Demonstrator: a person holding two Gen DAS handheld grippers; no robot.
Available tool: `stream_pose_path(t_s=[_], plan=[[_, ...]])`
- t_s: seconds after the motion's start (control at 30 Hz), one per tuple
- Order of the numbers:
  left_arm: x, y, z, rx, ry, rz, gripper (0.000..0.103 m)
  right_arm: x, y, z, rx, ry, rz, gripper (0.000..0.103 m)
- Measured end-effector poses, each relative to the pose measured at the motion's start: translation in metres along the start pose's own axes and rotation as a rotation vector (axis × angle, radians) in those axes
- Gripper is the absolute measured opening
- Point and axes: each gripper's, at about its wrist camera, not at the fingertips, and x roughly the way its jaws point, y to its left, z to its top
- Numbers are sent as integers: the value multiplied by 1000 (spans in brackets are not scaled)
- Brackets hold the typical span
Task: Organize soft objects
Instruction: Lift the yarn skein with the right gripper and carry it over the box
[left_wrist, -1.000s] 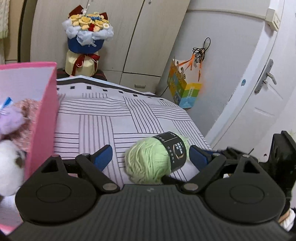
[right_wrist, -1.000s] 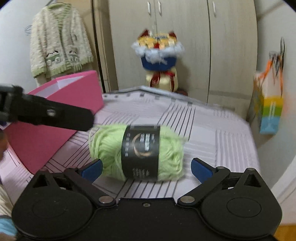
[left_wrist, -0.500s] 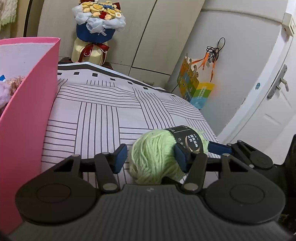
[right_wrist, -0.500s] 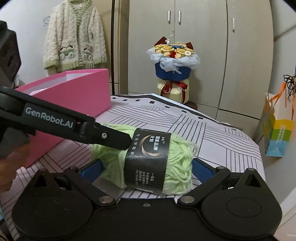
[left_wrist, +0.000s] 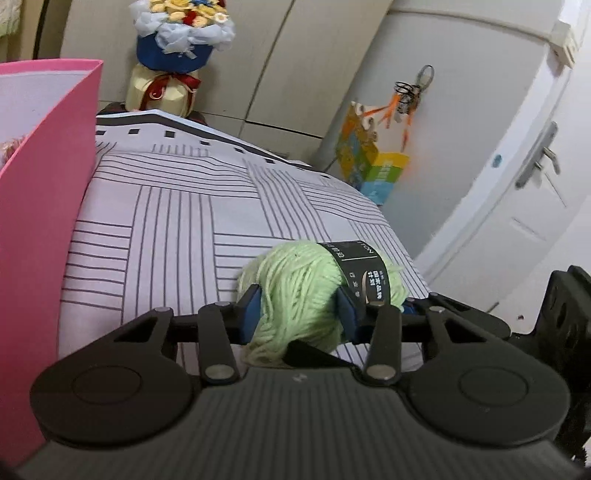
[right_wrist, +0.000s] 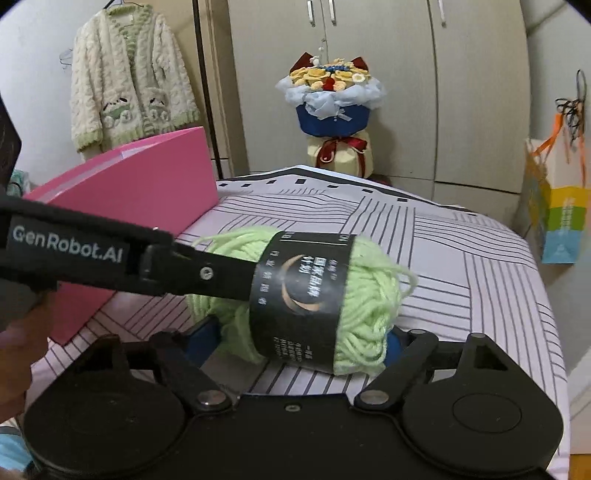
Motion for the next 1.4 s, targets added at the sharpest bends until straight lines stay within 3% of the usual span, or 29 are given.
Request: stream_pose_path(t_s=[0.27,0.57,0.87,1.23,1.4], plan=[[-17,-14,-8,50,45,-40,43,-27,6,-15,147,-6,-18,88],[-49,-31,-16,153,97,-71,47,-59,19,-25,160,-3,16,88],[-83,-28,-29,104,204,-91,47,-90,58,-28,136,119,-31,88],[-148,-18,-38,65,201,-62,47,-123,107,-20,47,146,9,88],[-187,-9,-38,55,116,-26,47,-136,138,-7,-9,94,25,88]])
